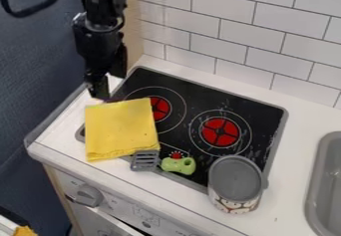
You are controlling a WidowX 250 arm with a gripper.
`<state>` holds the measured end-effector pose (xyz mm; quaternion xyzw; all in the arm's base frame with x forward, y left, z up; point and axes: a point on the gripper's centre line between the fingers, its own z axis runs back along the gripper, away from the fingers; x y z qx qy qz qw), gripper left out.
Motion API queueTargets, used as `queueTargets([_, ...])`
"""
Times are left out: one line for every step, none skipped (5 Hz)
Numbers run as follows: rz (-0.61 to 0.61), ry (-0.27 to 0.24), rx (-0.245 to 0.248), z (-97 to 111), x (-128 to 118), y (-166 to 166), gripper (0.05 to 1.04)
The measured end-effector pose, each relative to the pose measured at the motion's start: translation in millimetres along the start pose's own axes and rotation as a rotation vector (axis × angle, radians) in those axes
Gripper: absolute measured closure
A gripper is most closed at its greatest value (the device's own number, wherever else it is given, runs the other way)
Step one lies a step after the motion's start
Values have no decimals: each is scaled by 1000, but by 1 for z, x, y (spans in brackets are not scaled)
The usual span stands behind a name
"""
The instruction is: Move the yellow cloth to the left corner of the stove
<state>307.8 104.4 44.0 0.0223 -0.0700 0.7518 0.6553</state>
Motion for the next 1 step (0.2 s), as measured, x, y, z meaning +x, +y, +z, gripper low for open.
queueTargets([-22, -26, -46, 20, -8, -4, 85])
